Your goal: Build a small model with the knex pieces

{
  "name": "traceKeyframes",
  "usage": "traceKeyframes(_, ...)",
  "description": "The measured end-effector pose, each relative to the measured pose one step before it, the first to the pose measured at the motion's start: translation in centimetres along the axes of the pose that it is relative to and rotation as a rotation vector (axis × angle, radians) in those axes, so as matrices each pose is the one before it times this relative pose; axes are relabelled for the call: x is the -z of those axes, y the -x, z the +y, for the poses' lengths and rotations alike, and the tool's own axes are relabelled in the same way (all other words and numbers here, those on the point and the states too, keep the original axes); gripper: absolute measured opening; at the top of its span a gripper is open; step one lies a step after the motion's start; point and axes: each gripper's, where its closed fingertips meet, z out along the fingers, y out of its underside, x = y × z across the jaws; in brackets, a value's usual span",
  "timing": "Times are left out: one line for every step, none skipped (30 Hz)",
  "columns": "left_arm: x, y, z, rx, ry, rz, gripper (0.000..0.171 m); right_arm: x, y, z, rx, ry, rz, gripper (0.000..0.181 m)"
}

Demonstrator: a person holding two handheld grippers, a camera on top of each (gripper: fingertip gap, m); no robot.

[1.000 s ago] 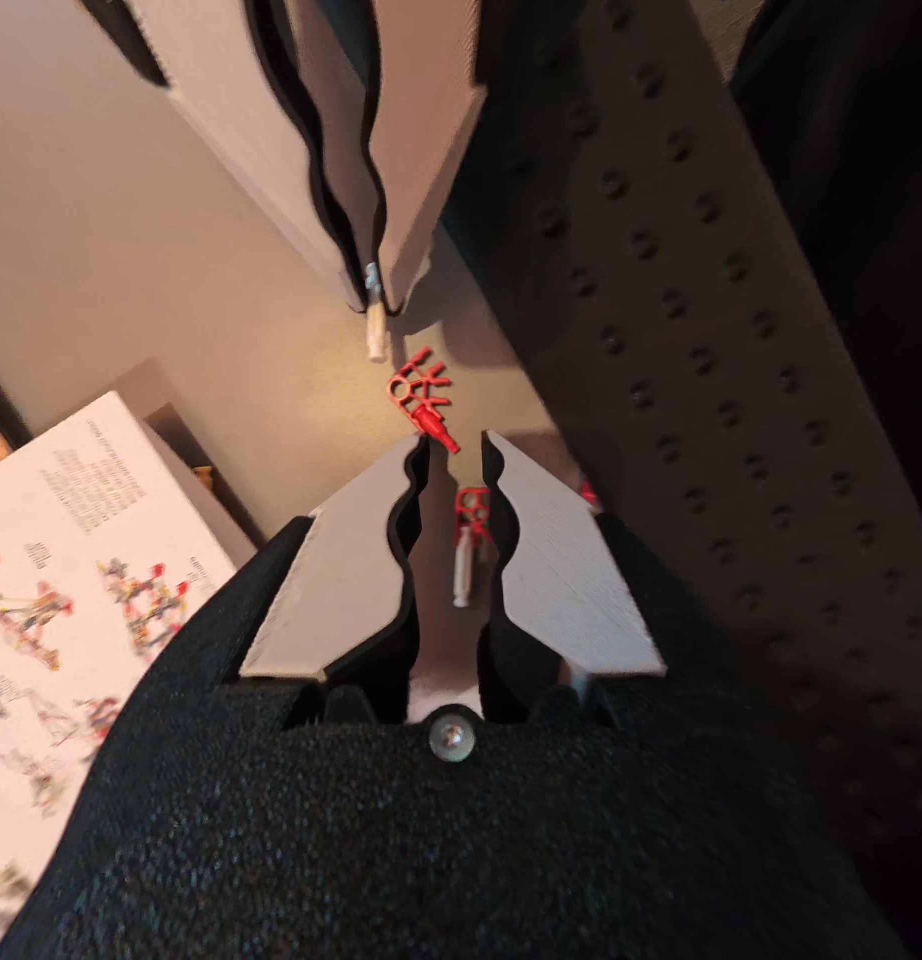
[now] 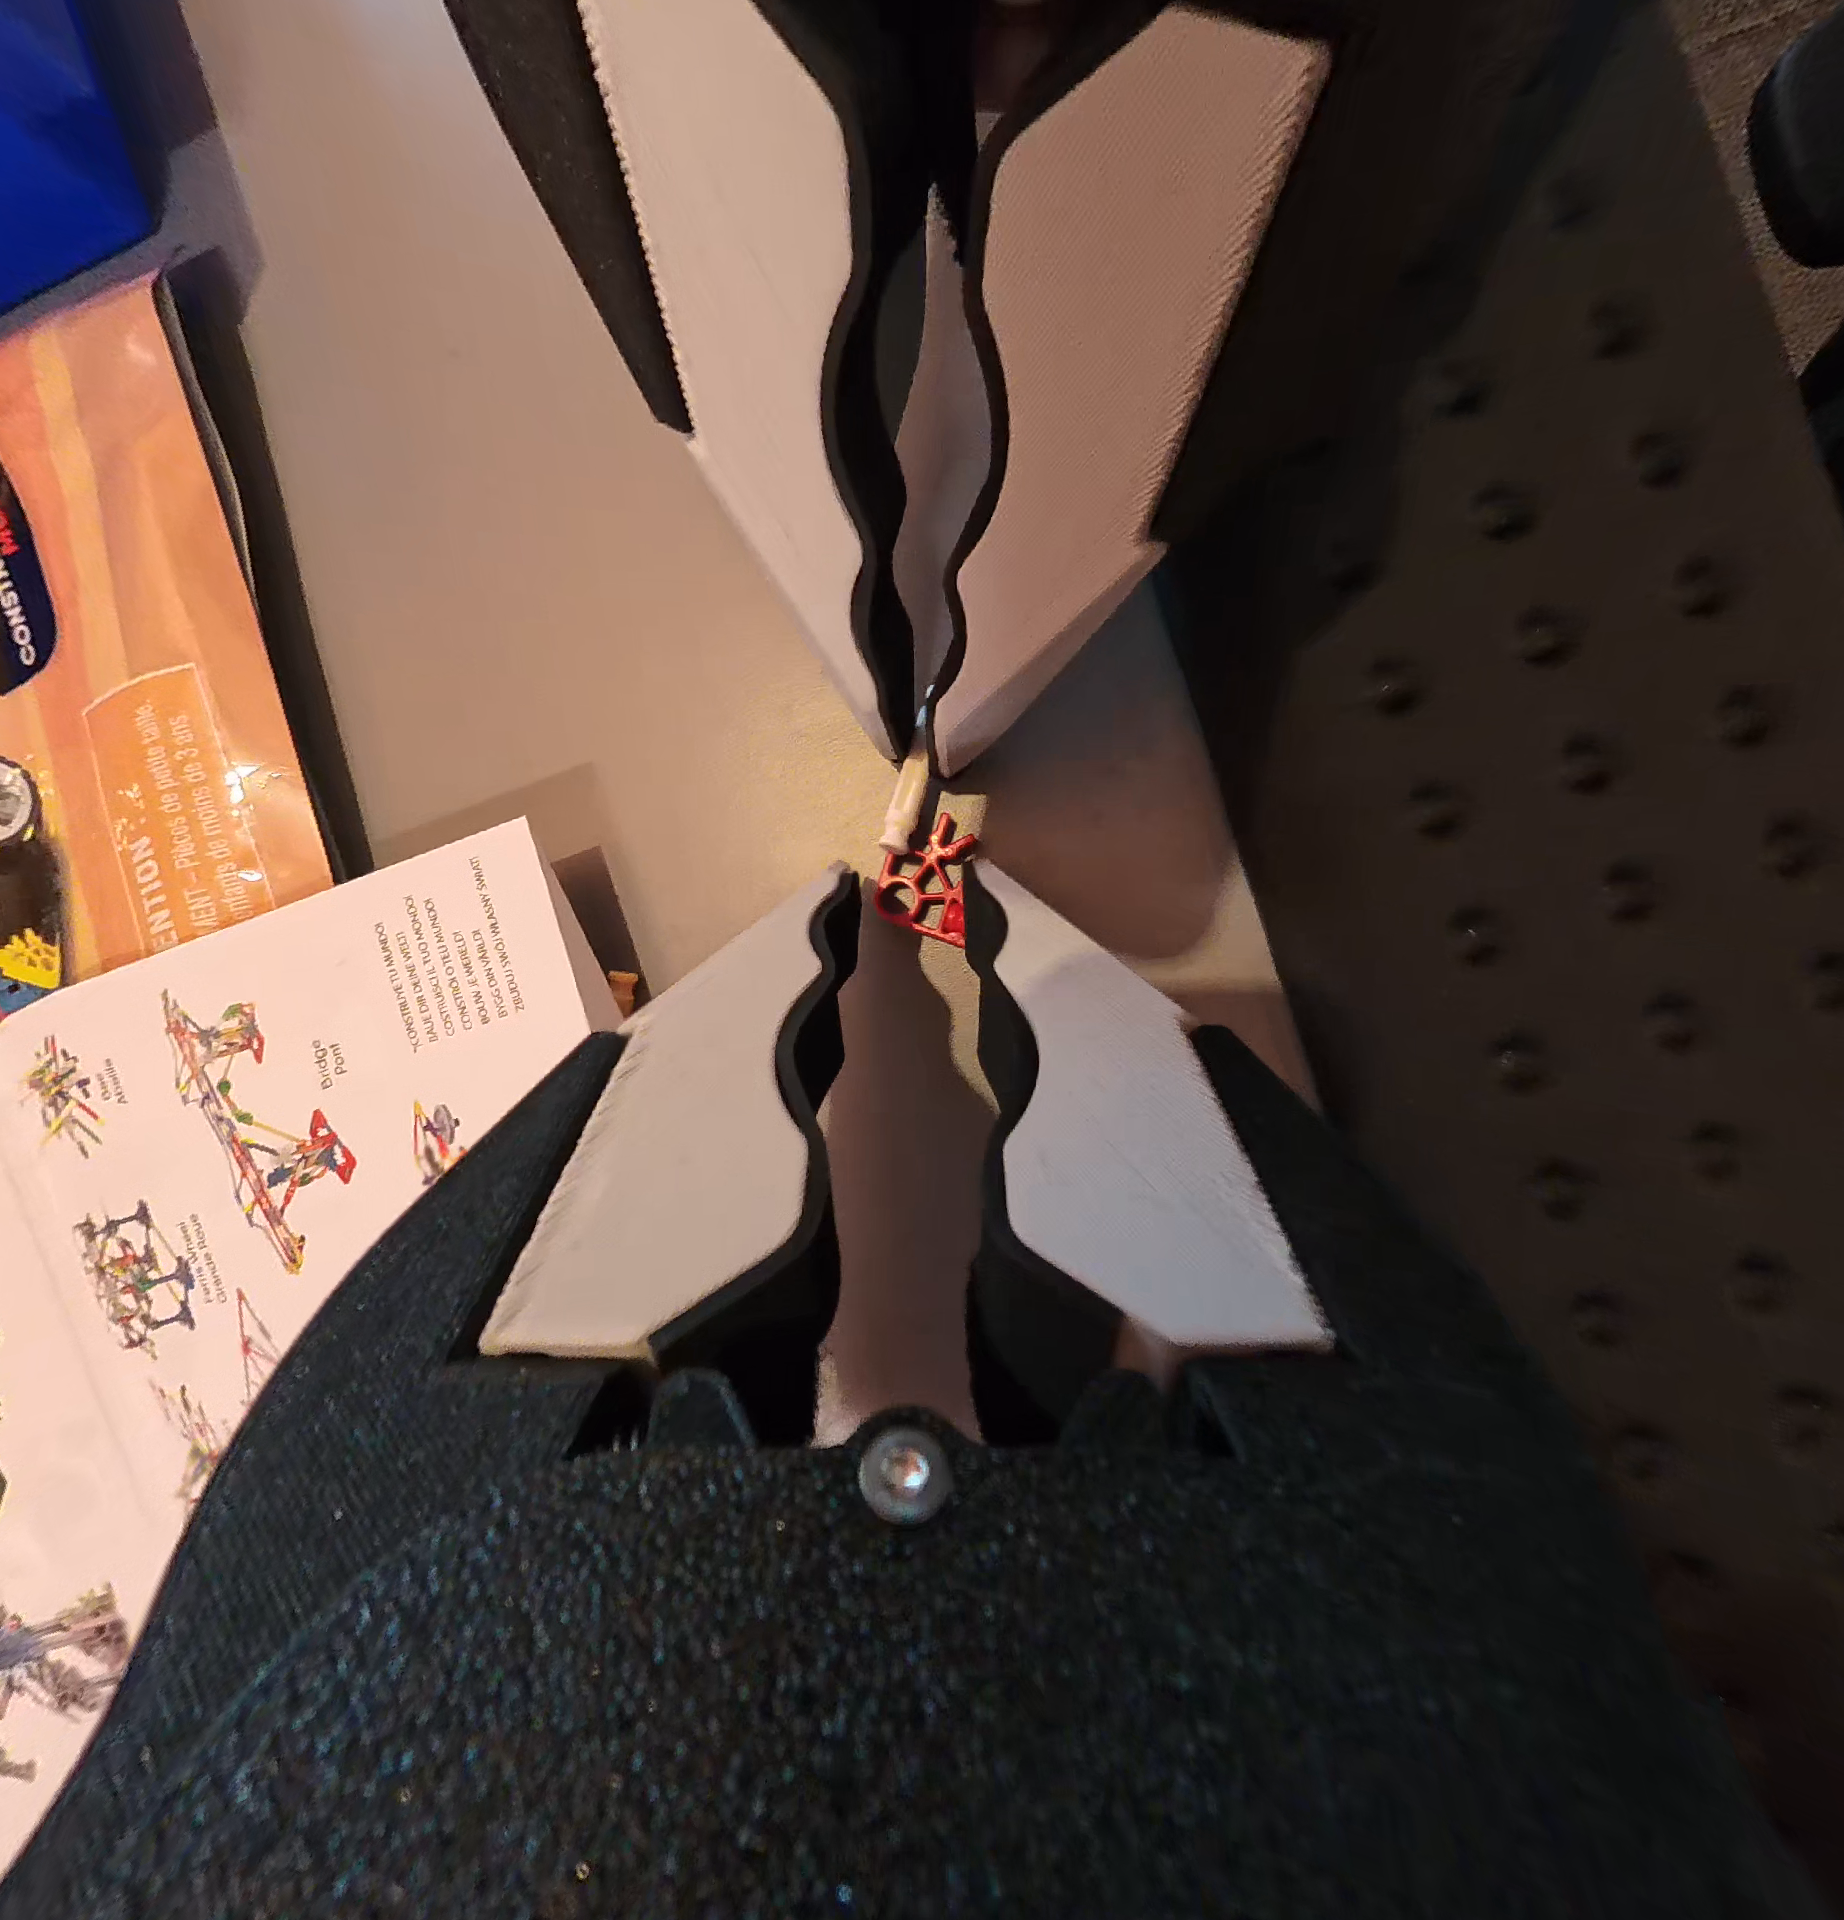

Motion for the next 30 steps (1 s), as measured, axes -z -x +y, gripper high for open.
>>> traceKeyframes(0.049,0.099,-0.101,-0.0001,-0.00802,-0.0026,0.016,-0.001,0.036,0.046,0.0029,0.0042,-0.0015,0.005)
traceKeyframes(0.029,0.013,-0.083,-0.0029,-0.00670,0.0019,0.016,0.002,0.033,0.032,0.0025,0.0040,-0.0018,0.005)
traceKeyframes(0.003,-0.078,-0.002,-0.0093,-0.00179,0.0040,0.016,-0.001,0.034,0.044,0.0048,0.0036,-0.0014,0.005)
traceKeyframes(-0.028,-0.036,0.027,-0.0106,0.00170,-0.0001,0.015,-0.001,0.006,0.044,0.0066,0.0037,0.0004,0.005)
traceKeyframes(-0.024,0.025,-0.004,-0.0084,0.00166,-0.0053,0.015,-0.005,0.028,0.034,0.0063,0.0033,0.0003,0.005)
traceKeyframes(-0.013,-0.083,-0.029,-0.0057,0.00012,0.0016,0.015,0.000,0.008,0.000,0.0023,0.0010,0.0003,0.005)
traceKeyframes(-0.013,-0.231,-0.045,-0.0068,-0.00175,0.0101,0.015,0.018,-0.072,-0.008,-0.0016,-0.0002,0.0038,0.005)
traceKeyframes(-0.045,-0.180,0.055,-0.0062,0.00438,0.0063,0.015,0.051,-0.074,-0.012,-0.0015,-0.0006,0.0041,0.005)
traceKeyframes(-0.073,0.018,0.091,-0.0034,0.00713,-0.0050,0.014,0.071,0.068,-0.020,-0.0006,-0.0012,-0.0035,0.005)
traceKeyframes(-0.017,0.014,-0.069,0.0020,-0.00267,-0.0009,0.014,0.060,0.138,-0.022,-0.0003,-0.0014,-0.0065,0.005)
traceKeyframes(-0.029,-0.018,0.001,0.0021,0.00058,0.0024,0.014,0.003,0.119,0.006,-0.0002,0.0016,-0.0050,0.005)
traceKeyframes(0.003,0.025,-0.006,0.0005,-0.00014,0.0003,0.014,-0.046,0.125,0.089,0.0010,0.0060,-0.0056,0.005)
traceKeyframes(-0.007,0.032,-0.001,0.0029,-0.00114,-0.0003,0.014,-0.065,0.041,0.008,0.0022,0.0007,-0.0016,0.005)
traceKeyframes(-0.006,-0.007,-0.008,0.0011,-0.00100,0.0009,0.014,-0.012,-0.114,-0.161,0.0002,-0.0096,0.0066,0.005)
traceKeyframes(-0.005,-0.010,-0.010,0.0005,-0.00071,0.0005,0.014,-0.027,-0.087,-0.071,-0.0046,-0.0037,0.0032,0.005)
traceKeyframes(-0.001,0.039,-0.001,-0.0010,0.00052,-0.0026,0.014,-0.039,-0.035,0.062,-0.0021,0.0040,-0.0012,0.005)
traceKeyframes(0.004,-0.002,-0.015,0.0001,-0.00066,0.0002,0.014,-0.030,-0.106,0.032,0.0004,0.0016,0.0044,0.005)
traceKeyframes(0.011,-0.027,0.017,0.0001,-0.00015,0.0017,0.014,-0.020,-0.091,-0.015,-0.0023,-0.0008,0.0039,0.005)
traceKeyframes(0.012,0.060,0.004,0.0003,-0.00036,-0.0032,0.015,-0.044,0.046,0.027,-0.0017,0.0011,-0.0041,0.006)
traceKeyframes(0.023,0.085,0.009,0.0009,-0.00037,-0.0033,0.015,-0.035,0.063,0.064,0.0004,0.0033,-0.0033,0.007)
traceKeyframes(0.029,0.039,0.021,0.0013,-0.00015,0.0001,0.015,-0.041,0.039,0.032,0.0011,0.0015,-0.0006,0.007)
traceKeyframes(0.013,0.004,0.009,0.0008,-0.00094,0.0018,0.016,-0.006,0.071,-0.014,0.0022,-0.0009,-0.0018,0.009)
traceKeyframes(0.003,0.032,0.035,0.0010,0.00034,0.0001,0.016,0.045,0.017,-0.049,0.0016,-0.0033,0.0013,0.011)
traceKeyframes(-0.008,-0.006,0.027,-0.0005,0.00062,0.0008,0.016,0.089,-0.049,-0.074,-0.0013,-0.0045,0.0040,0.012)
traceKeyframes(0.013,-0.002,-0.002,-0.0014,-0.00113,0.0008,0.016,0.146,-0.107,-0.122,-0.0012,-0.0068,0.0068,0.012)
traceKeyframes(0.022,0.044,-0.023,-0.0010,-0.00169,-0.0018,0.016,0.206,-0.157,-0.209,-0.0006,-0.0115,0.0096,0.013)
traceKeyframes(0.027,0.086,-0.008,-0.0002,-0.00080,-0.0036,0.016,0.229,-0.138,-0.279,-0.0015,-0.0151,0.0077,0.012)
traceKeyframes(0.062,0.105,-0.091,-0.0024,-0.00653,-0.0060,0.015,0.196,-0.088,-0.304,-0.0004,-0.0172,0.0042,0.011)
traceKeyframes(0.077,0.046,-0.165,0.0001,-0.01007,-0.0009,0.014,0.118,-0.057,-0.276,-0.0003,-0.0164,0.0003,0.007)
traceKeyframes(0.058,0.017,-0.119,0.0024,-0.00661,0.0021,0.014,-0.013,-0.030,-0.158,-0.0021,-0.0096,-0.0019,0.003)
